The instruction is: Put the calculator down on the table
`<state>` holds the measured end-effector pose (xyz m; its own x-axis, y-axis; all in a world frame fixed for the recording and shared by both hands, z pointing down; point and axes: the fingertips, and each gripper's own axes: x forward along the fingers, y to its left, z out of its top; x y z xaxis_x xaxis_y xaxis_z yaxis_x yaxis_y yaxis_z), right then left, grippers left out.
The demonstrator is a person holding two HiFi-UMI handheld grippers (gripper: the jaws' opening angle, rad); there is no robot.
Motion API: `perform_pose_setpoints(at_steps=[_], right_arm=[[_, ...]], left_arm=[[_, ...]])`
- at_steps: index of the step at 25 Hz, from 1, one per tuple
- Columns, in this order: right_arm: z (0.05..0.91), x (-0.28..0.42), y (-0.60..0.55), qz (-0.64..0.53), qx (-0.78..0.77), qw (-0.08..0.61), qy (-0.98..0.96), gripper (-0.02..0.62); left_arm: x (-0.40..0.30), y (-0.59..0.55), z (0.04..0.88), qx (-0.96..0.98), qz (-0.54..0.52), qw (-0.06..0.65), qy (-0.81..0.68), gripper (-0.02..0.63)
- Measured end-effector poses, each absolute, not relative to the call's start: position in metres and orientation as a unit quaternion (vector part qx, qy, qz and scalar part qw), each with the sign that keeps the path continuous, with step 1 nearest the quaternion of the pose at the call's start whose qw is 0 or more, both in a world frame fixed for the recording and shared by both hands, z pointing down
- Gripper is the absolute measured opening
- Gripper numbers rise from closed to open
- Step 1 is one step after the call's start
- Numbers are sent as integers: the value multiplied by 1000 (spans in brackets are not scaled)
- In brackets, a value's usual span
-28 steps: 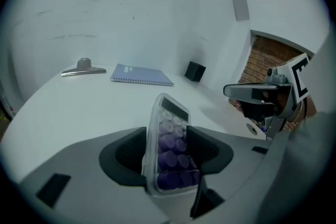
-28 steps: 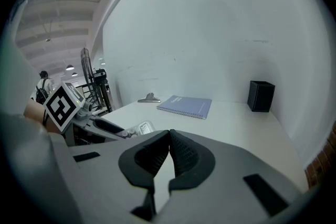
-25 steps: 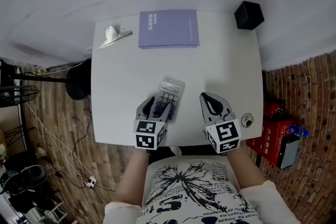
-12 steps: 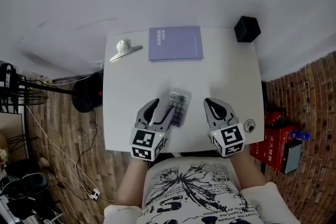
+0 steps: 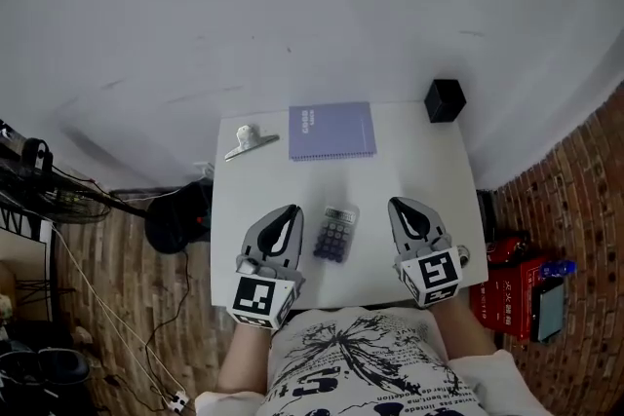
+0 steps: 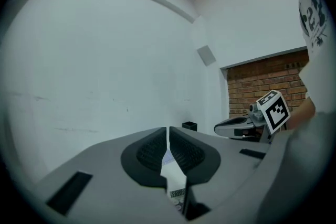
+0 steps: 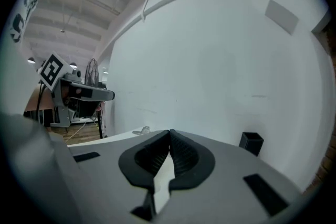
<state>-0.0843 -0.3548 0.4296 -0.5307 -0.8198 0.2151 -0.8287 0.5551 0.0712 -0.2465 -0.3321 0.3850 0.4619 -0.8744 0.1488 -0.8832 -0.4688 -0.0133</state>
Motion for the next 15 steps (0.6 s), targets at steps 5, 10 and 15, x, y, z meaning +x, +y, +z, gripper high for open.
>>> perform_pose_setpoints(at_steps=[5, 10, 15], right_arm=[[404, -78, -339, -12, 474, 93, -875, 14], [397, -72, -324, -26, 473, 85, -876, 14], [394, -68, -316, -29, 470, 77, -879, 14]], left_arm=[[-249, -315, 364, 858, 50, 7, -511, 14], [-244, -303, 359, 866, 46, 3, -498, 14], [-238, -295, 358, 871, 39, 7, -489, 14]])
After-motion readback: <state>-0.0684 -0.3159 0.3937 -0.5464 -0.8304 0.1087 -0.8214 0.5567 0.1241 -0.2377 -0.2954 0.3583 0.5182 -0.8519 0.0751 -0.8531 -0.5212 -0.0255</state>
